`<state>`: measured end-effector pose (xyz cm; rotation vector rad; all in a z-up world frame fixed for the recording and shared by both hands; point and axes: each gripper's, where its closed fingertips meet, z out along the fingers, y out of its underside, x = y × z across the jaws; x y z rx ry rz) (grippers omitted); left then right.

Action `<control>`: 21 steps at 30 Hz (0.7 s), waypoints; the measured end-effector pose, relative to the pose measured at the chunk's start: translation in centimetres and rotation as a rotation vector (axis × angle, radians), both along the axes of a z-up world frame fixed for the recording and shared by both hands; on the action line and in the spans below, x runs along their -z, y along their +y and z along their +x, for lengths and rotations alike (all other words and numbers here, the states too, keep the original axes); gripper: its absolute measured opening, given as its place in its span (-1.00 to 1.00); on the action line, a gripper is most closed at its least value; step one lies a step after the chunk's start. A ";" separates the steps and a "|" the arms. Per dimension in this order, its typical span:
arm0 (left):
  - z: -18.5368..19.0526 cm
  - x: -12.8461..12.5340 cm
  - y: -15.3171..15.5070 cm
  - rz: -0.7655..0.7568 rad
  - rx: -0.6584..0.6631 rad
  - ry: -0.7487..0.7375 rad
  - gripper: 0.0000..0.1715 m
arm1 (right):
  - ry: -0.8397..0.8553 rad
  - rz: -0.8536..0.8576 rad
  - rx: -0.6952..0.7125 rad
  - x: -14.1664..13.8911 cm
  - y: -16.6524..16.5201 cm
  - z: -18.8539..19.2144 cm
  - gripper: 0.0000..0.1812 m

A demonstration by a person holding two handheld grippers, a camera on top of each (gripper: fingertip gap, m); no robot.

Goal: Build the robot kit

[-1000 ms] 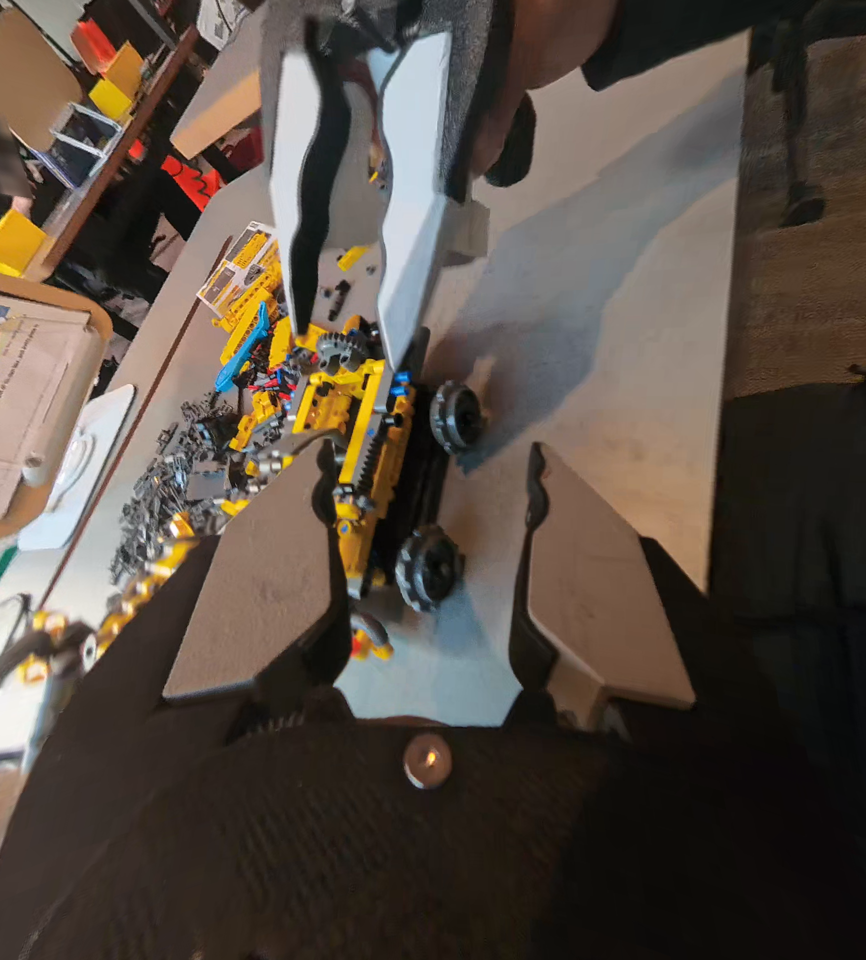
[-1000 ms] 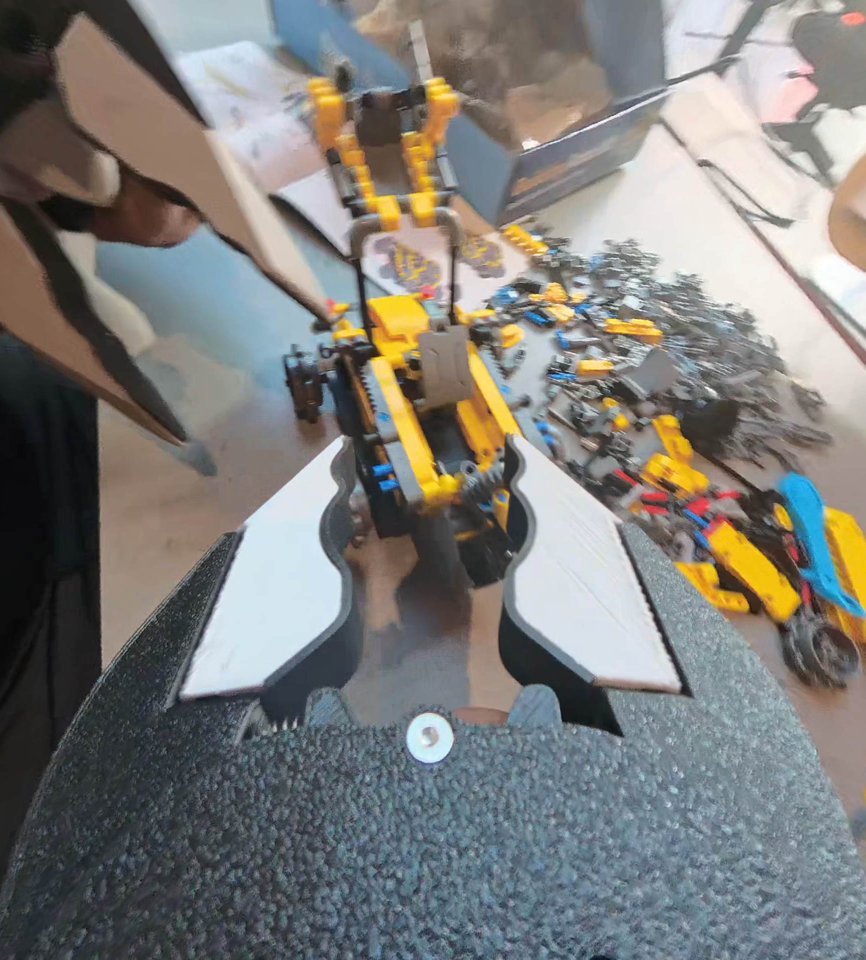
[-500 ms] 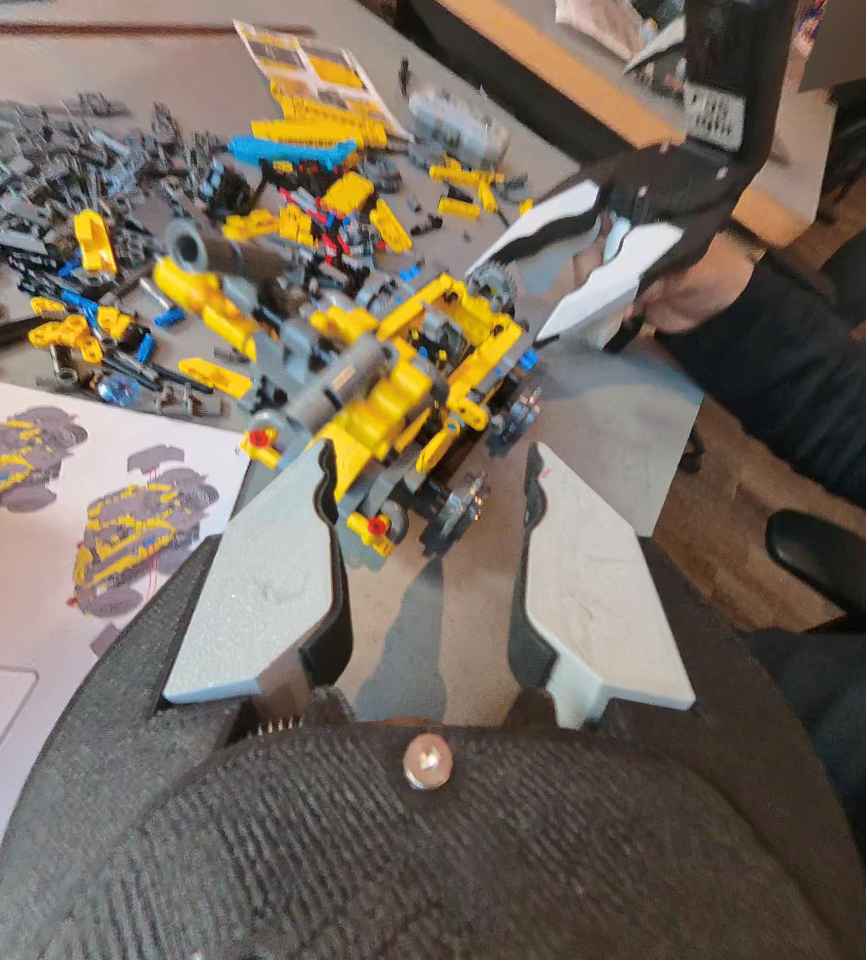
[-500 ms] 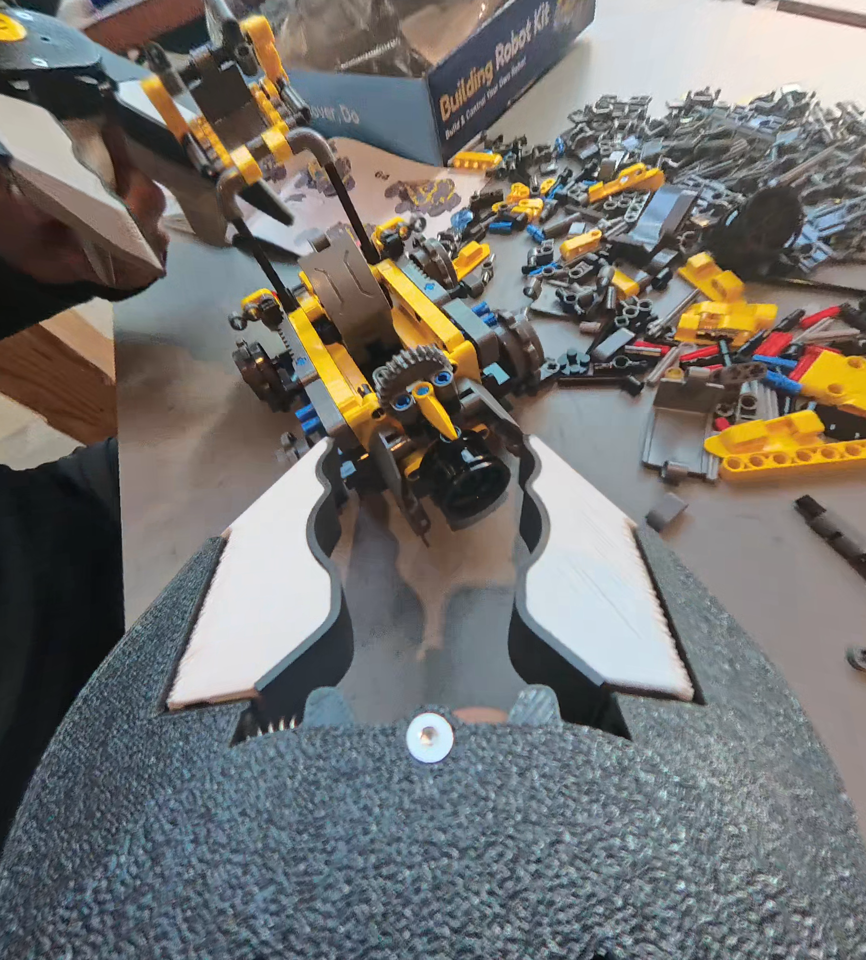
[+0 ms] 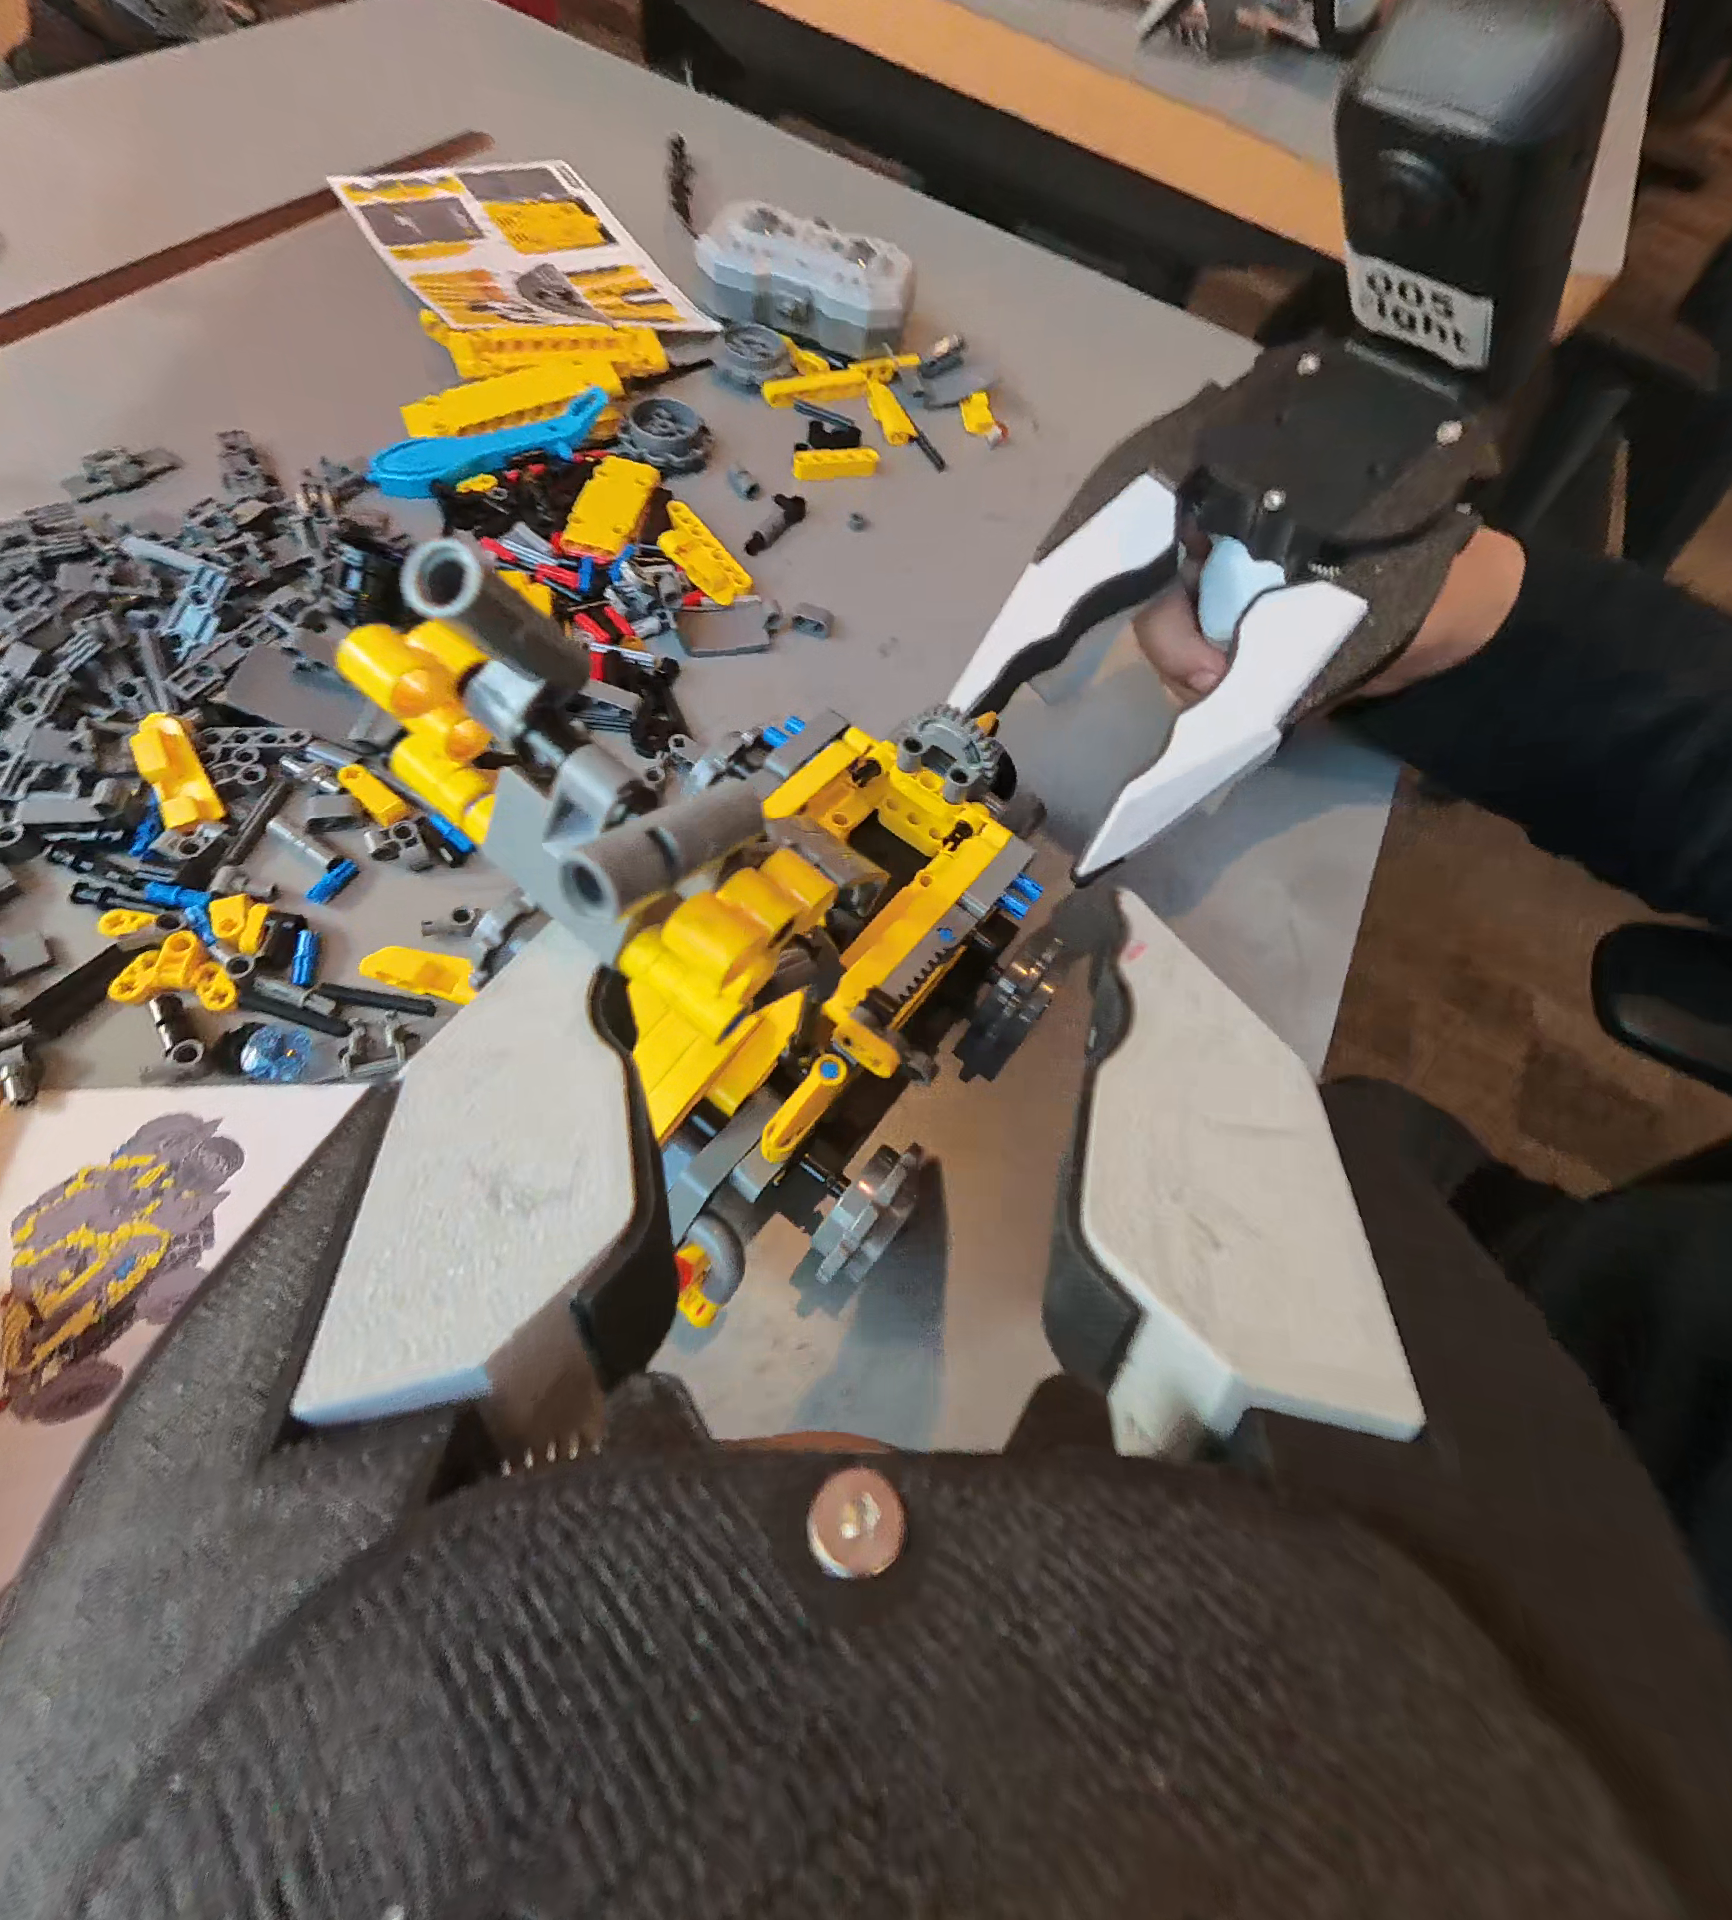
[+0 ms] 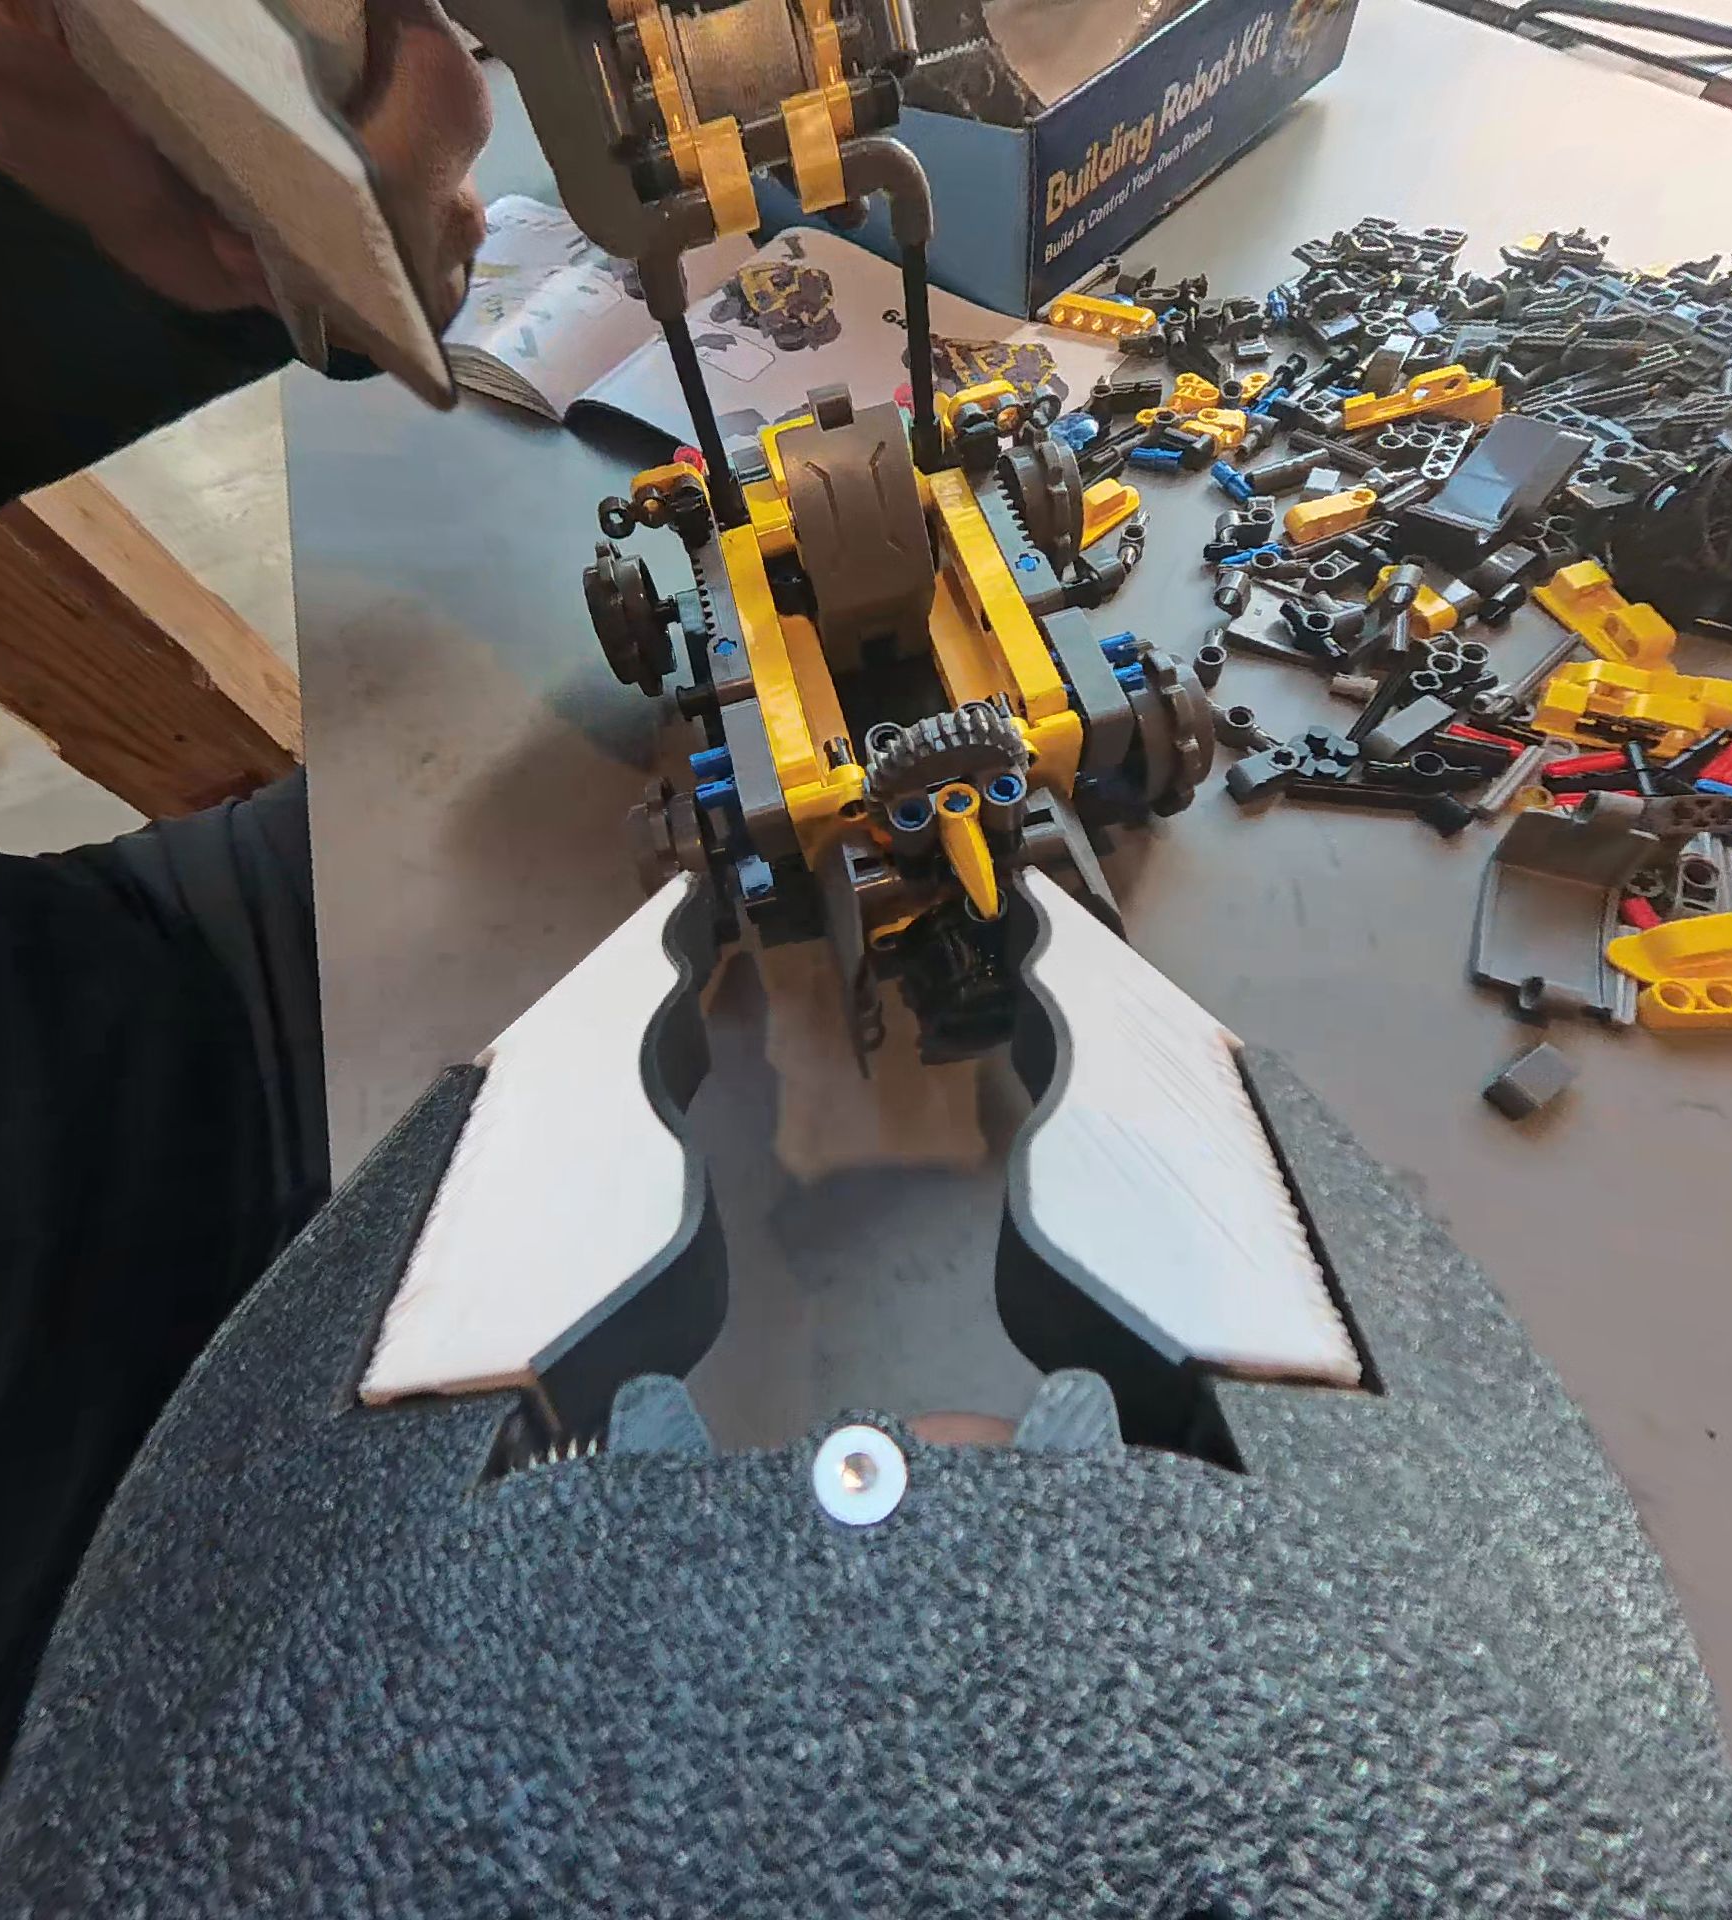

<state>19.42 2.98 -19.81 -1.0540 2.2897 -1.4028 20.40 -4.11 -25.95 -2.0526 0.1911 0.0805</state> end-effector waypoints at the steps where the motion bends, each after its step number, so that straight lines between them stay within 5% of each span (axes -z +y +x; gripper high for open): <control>1: -0.1 0.3 -0.4 0.027 0.014 -0.003 0.04 | -0.001 -0.002 0.007 0.0 0.0 0.1 -0.42; 14: 0.1 4.0 -2.8 0.553 0.082 -0.180 0.30 | -0.021 0.014 0.012 -0.2 0.7 0.1 -0.42; 21: -1.0 0.3 -1.4 0.364 -0.014 -0.239 0.32 | -0.001 0.181 0.041 -2.8 -0.3 0.7 -0.42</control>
